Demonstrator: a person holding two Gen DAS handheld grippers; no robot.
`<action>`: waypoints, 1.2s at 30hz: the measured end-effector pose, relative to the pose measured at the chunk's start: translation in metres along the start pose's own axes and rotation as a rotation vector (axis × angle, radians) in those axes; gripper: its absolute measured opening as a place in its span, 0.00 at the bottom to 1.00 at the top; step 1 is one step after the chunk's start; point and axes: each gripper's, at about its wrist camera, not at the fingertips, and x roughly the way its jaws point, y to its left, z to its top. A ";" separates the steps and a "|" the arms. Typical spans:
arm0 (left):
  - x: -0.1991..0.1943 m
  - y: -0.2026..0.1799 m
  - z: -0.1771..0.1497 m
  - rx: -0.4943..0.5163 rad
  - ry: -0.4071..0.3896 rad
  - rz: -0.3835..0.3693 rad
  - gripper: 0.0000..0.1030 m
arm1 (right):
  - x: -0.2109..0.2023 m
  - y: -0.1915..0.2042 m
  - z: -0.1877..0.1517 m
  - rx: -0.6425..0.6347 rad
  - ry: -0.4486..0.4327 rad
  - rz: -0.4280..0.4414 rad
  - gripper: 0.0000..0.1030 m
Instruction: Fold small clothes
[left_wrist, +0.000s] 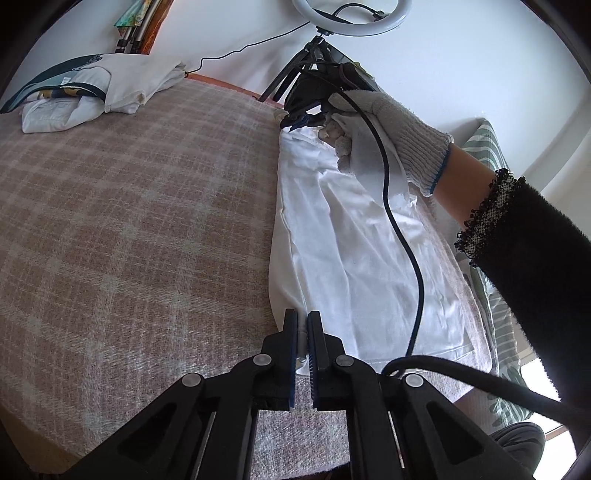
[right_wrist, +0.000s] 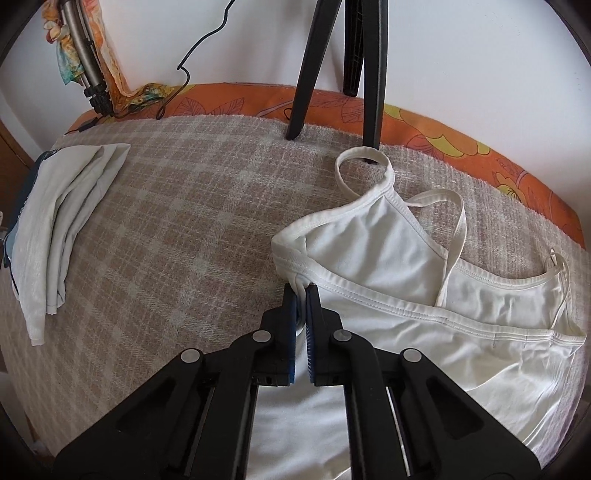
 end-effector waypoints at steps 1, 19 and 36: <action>-0.001 -0.003 0.000 0.008 -0.004 0.000 0.02 | -0.005 -0.005 0.000 0.009 -0.012 0.016 0.05; 0.032 -0.073 -0.008 0.148 0.058 -0.070 0.02 | -0.057 -0.094 -0.015 0.050 -0.111 0.025 0.04; 0.059 -0.119 -0.033 0.278 0.142 -0.071 0.17 | -0.052 -0.143 -0.044 0.126 -0.109 0.018 0.24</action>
